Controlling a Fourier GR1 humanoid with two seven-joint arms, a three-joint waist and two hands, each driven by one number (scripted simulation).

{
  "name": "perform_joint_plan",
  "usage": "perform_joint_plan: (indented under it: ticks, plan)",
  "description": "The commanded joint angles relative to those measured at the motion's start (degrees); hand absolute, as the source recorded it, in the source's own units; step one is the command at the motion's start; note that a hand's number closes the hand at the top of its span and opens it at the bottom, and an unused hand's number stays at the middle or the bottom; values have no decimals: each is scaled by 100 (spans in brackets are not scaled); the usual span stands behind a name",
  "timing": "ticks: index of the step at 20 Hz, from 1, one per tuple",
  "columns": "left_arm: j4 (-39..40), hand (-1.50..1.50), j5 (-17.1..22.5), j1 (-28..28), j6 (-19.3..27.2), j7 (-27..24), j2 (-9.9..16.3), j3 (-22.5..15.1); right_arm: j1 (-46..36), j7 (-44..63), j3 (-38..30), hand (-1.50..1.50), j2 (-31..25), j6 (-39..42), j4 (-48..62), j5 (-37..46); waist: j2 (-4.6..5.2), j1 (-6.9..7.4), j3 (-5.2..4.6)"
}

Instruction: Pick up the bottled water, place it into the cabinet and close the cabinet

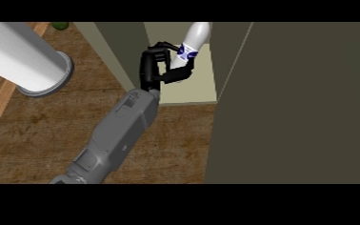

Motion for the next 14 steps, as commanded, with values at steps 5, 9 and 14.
perform_joint_plan:
  ticks: [5,9,14]
  plan:
    - [1285,150,25,-675,332,-497,-1,211,97,138,24,-150,67,46,-394,-175,34,-51,-4]
    - [1759,150,-21,-981,275,-718,-1,356,78,111,-105,-150,-98,281,-475,-305,62,-102,-4]
    - [2254,-150,-242,-1170,295,-718,13,277,208,18,-242,-150,-38,316,-483,-468,64,-109,-2]
